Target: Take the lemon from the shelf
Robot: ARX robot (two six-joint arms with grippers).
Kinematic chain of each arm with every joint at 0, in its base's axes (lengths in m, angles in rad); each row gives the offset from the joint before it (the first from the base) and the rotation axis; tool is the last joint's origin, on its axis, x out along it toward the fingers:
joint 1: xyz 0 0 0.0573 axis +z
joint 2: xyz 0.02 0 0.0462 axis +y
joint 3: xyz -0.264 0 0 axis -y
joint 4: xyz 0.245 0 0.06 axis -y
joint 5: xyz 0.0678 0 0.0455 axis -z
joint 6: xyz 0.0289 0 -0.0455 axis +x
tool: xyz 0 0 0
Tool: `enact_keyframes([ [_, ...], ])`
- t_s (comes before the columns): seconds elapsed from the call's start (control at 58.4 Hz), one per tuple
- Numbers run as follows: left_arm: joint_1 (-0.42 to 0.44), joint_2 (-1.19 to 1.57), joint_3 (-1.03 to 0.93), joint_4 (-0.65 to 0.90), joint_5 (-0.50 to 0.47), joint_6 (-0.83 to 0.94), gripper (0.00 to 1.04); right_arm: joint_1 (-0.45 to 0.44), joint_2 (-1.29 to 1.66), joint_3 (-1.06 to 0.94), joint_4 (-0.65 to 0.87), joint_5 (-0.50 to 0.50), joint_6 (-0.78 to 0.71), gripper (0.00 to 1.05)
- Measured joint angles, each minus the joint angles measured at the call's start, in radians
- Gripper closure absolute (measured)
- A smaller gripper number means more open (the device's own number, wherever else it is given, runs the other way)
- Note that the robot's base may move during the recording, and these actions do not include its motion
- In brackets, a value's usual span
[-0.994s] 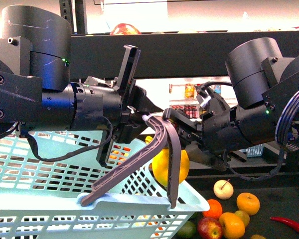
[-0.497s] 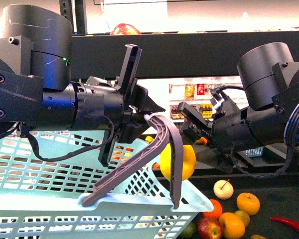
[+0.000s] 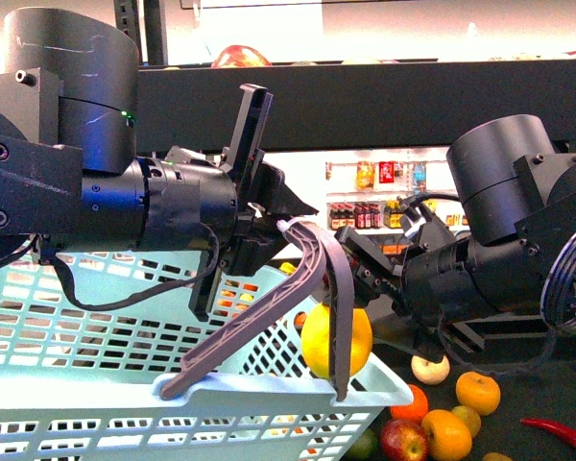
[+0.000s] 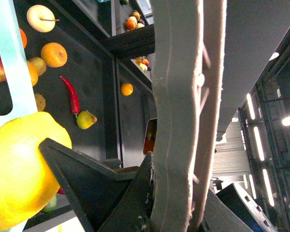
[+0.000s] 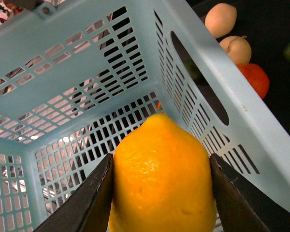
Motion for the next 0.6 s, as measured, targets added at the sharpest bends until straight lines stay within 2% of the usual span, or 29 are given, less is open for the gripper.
enact_keyframes([
  [0.086,0.000,0.000,0.000,0.000,0.000,0.000,0.95,0.009,0.000,-0.008,0.013,-0.001,-0.003,0.53],
  [0.206,0.000,0.000,0.000,0.000,0.001,0.000,0.95,0.012,0.000,-0.011,0.019,-0.005,-0.006,0.31],
  [0.291,0.000,0.000,0.000,0.000,0.001,-0.001,0.95,0.008,0.000,-0.011,0.024,-0.005,-0.007,0.11],
  [0.326,0.000,0.000,0.000,0.000,0.000,-0.001,0.95,0.005,0.000,-0.011,0.024,-0.005,-0.007,0.07],
  [0.411,0.000,0.000,0.000,0.000,0.001,-0.001,0.95,-0.003,0.000,-0.010,0.025,0.019,-0.027,0.08],
  [0.531,0.000,0.000,0.000,0.000,-0.002,-0.002,0.95,-0.028,-0.013,-0.009,0.037,0.107,-0.108,0.07],
  [0.6,0.000,0.000,0.000,0.000,-0.001,-0.003,0.95,-0.064,-0.054,-0.009,0.056,0.177,-0.211,0.07],
])
